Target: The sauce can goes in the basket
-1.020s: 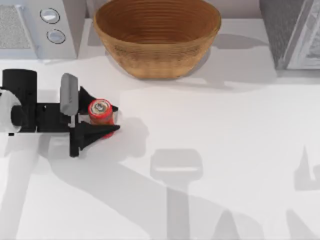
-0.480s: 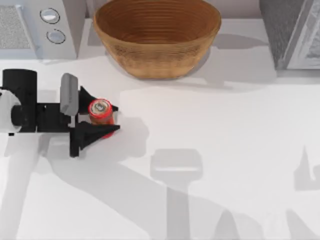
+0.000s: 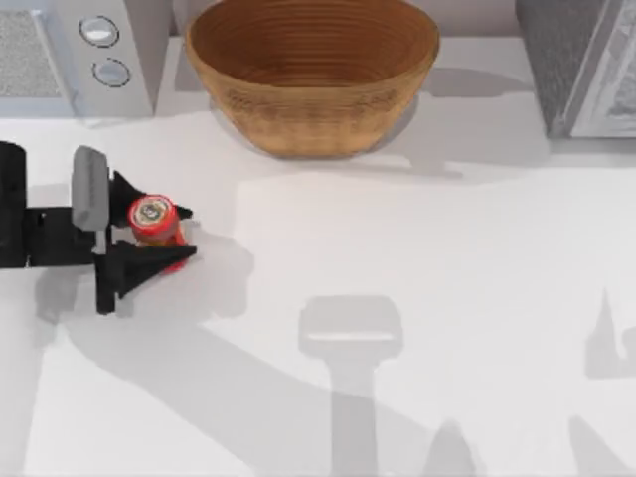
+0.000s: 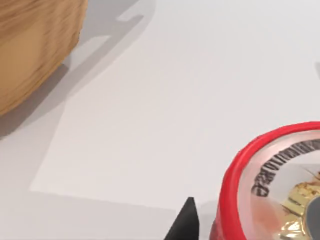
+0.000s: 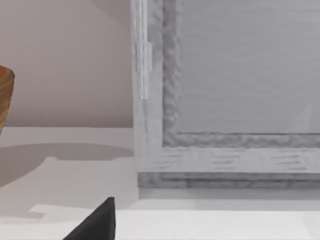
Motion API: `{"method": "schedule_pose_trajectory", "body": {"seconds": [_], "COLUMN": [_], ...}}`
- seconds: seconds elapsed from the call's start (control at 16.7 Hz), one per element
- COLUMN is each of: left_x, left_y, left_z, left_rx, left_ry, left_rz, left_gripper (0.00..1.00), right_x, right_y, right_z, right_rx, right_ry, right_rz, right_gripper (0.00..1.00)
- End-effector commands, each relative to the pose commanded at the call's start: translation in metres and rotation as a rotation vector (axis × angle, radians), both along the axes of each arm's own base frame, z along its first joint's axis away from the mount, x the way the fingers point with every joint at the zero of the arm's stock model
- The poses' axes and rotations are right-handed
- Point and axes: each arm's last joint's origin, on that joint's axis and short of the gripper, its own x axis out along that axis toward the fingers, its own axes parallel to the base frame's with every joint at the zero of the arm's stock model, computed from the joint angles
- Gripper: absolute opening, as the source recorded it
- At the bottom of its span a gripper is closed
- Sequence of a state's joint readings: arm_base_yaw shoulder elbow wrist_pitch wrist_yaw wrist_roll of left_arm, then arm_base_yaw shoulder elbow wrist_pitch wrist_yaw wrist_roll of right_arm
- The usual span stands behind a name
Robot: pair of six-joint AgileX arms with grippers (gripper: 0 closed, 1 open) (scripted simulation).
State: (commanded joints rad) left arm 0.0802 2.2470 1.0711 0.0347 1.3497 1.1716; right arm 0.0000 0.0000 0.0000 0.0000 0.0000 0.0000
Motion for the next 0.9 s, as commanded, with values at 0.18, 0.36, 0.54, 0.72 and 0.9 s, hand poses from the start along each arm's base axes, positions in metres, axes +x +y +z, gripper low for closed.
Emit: {"method": "schedule_pose_trajectory", "body": {"seconds": [0.18, 0.36, 0.54, 0.72, 0.9], "left_x": [-0.011, -0.028, -0.048, -0.067, -0.082], "left_y": [0.029, 0.051, 0.062, 0.064, 0.062], "left_z": [0.007, 0.019, 0.035, 0.055, 0.075], "left_rx": [0.004, 0.011, 0.014, 0.011, 0.003], "left_ry": [-0.016, -0.021, -0.007, 0.015, 0.029], "left_rz": [0.036, 0.056, 0.048, 0.017, -0.02], "left_gripper": [0.0, 0.0, 0.0, 0.0, 0.0], "right_x": [0.0, 0.0, 0.0, 0.0, 0.0], "right_y": [0.0, 0.0, 0.0, 0.0, 0.0], "right_z": [0.0, 0.0, 0.0, 0.0, 0.0], "right_rx": [0.0, 0.0, 0.0, 0.0, 0.0], "right_ry": [0.0, 0.0, 0.0, 0.0, 0.0], "right_rz": [0.0, 0.0, 0.0, 0.0, 0.0], "right_gripper": [1.0, 1.0, 1.0, 1.0, 1.0]}}
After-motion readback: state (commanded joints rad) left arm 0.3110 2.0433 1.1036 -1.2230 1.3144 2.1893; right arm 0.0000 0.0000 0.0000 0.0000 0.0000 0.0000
